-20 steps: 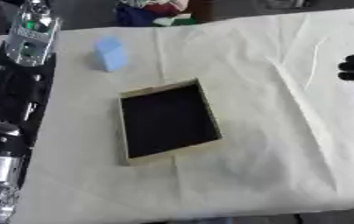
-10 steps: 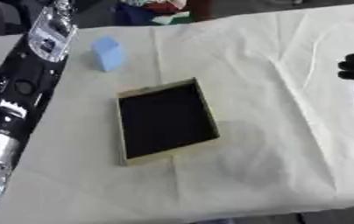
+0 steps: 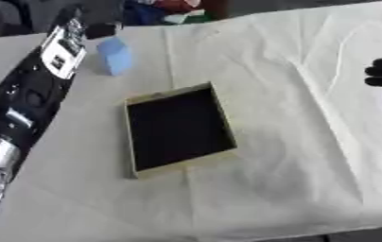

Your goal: Pick up objects on the table and place them in the box.

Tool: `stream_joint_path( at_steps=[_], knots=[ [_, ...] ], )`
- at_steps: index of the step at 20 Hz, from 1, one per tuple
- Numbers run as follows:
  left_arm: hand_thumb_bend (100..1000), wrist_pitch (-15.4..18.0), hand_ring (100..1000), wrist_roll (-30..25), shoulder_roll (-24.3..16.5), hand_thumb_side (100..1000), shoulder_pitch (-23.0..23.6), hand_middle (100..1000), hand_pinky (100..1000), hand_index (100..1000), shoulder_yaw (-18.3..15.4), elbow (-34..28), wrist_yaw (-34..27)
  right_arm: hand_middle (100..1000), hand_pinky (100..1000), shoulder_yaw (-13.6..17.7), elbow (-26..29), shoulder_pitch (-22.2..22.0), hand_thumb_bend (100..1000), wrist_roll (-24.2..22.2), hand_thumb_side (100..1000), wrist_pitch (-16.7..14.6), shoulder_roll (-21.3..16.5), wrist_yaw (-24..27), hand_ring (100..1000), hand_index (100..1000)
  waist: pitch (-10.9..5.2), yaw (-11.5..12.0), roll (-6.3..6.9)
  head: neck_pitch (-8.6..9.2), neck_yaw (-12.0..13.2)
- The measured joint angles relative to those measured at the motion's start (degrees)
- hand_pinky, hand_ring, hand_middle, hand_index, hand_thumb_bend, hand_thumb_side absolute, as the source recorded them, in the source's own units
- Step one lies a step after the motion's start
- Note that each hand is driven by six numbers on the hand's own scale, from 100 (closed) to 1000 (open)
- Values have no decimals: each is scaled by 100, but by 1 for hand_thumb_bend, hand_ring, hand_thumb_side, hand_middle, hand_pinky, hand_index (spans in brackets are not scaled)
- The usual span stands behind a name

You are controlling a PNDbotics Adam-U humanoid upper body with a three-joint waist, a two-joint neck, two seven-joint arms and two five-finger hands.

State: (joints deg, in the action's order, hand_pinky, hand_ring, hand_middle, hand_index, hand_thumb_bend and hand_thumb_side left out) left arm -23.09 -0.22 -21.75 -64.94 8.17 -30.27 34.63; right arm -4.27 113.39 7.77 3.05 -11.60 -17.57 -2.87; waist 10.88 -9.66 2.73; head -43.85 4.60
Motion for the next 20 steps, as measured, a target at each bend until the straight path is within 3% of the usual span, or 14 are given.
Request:
stream_joint_path(
  at_steps=[5,10,15,16,20],
  knots=[
    [608,458,827,-321,-40,452,-279,834,853,944,2,479,418,685,715,0,0,2,100,-2,499,1,0,0,728,894,-3,-14,1,0,0],
    [625,919,821,-444,-46,470,-315,828,848,943,-174,605,876,685,715,0,0,2,100,-2,499,1,0,0,729,894,-14,-15,1,0,-1],
    [628,1171,817,-355,-73,491,-291,824,841,942,-402,623,1343,685,715,0,0,1,100,-2,499,1,0,1,729,894,-14,-17,-4,0,-8],
    [699,1195,818,-342,-74,528,-283,830,836,944,-450,613,1436,685,716,0,0,1,100,-2,499,1,0,1,729,895,-14,-17,-4,0,-12],
    [773,1301,819,-275,-81,537,-266,831,834,947,-704,519,1803,685,716,1,0,-7,100,-3,498,0,0,1,729,895,-18,-15,-44,0,-16]
  ],
)
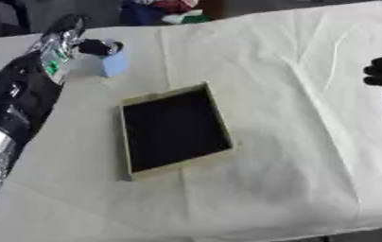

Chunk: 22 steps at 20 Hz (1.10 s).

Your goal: Pick up objects on the table and place them in the box.

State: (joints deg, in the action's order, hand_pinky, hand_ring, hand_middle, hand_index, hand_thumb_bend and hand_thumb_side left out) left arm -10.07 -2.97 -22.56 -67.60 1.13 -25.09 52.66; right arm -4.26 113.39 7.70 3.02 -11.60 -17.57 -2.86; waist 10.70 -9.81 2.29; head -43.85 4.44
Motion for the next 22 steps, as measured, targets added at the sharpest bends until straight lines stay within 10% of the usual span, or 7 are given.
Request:
stream_joint_path(
  at_steps=[8,22],
  knots=[
    [854,239,816,-113,1,543,20,826,827,943,-434,-216,661,684,716,0,0,-16,100,-11,498,-11,0,1,729,895,-3,5,-28,0,-7],
    [670,564,807,-984,102,370,55,812,833,939,-491,-113,818,684,716,0,0,-18,100,-23,500,-23,0,1,729,895,-4,-1,-59,0,-14]
  ],
)
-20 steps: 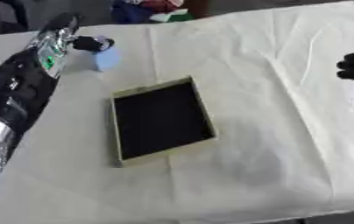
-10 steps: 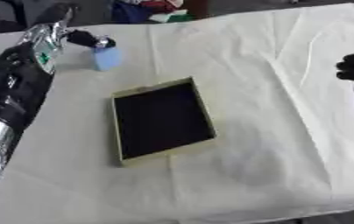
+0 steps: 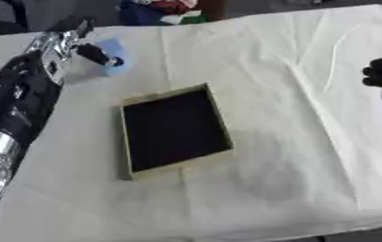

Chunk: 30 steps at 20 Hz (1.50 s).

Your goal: Pick up objects on the table and place them in the box.

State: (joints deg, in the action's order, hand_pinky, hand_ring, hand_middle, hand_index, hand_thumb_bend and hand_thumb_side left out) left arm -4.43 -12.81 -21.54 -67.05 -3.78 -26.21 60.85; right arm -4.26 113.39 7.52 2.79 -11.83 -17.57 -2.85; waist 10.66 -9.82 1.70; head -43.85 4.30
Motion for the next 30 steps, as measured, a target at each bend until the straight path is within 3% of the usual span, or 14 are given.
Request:
stream_joint_path(
  at_steps=[6,7,8,12,13,17,22,30],
  knots=[
    [567,-40,761,-404,36,368,18,764,817,892,-6,-97,23,683,716,0,0,0,100,-2,501,2,0,0,729,894,0,-1,2,0,-17],
    [456,-50,726,-448,49,350,34,719,804,853,-6,-107,24,683,716,0,0,0,100,-2,502,2,0,0,729,894,0,-2,3,0,-19],
    [425,-60,714,-495,50,342,49,703,802,842,-6,-109,24,683,716,0,0,0,100,-2,502,2,0,0,729,894,0,-4,4,0,-21],
    [425,-89,714,-675,50,342,54,703,802,842,-7,-116,24,683,716,0,0,0,100,-2,502,2,0,0,729,894,0,-4,7,0,-27],
    [348,-94,570,-703,50,328,54,545,749,711,-7,-126,24,683,717,0,0,0,100,-2,503,2,0,0,729,894,0,-4,7,0,-29],
    [302,-53,506,-647,49,320,56,473,711,635,-8,-258,51,683,717,0,0,1,100,-3,502,3,0,0,729,894,0,2,18,0,-39],
    [279,224,506,-503,48,348,58,473,722,633,83,-669,-65,683,718,1,0,1,100,-3,503,4,0,0,729,894,-10,40,14,0,-51],
    [281,850,529,-936,-11,381,108,497,744,653,862,-1665,-491,683,718,5,0,-1,100,2,503,9,0,0,728,892,-46,148,16,0,-167]
  ],
)
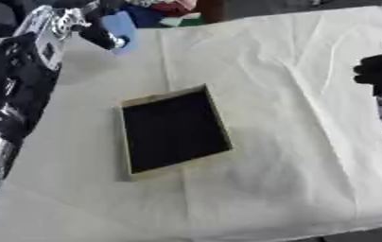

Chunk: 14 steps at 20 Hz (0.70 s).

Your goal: Pick up objects on the table and place them in the box.

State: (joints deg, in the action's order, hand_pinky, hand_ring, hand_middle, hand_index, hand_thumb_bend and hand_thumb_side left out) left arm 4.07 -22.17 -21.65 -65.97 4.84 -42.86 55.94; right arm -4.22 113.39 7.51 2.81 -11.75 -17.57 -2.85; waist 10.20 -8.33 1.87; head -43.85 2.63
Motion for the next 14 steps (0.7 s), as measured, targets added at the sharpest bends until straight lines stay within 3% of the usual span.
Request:
stream_joint_path(
  at_steps=[11,14],
  knots=[
    [282,948,559,-944,7,408,306,531,766,680,1474,-1554,-891,680,718,0,0,4,100,-1,501,-1,-1,3,726,884,-12,-12,26,0,-25],
    [343,1208,591,-1203,2,421,472,561,770,705,1866,-1958,-1148,680,719,0,0,5,100,-1,501,-2,-1,5,726,882,-13,4,26,0,-32]
  ],
)
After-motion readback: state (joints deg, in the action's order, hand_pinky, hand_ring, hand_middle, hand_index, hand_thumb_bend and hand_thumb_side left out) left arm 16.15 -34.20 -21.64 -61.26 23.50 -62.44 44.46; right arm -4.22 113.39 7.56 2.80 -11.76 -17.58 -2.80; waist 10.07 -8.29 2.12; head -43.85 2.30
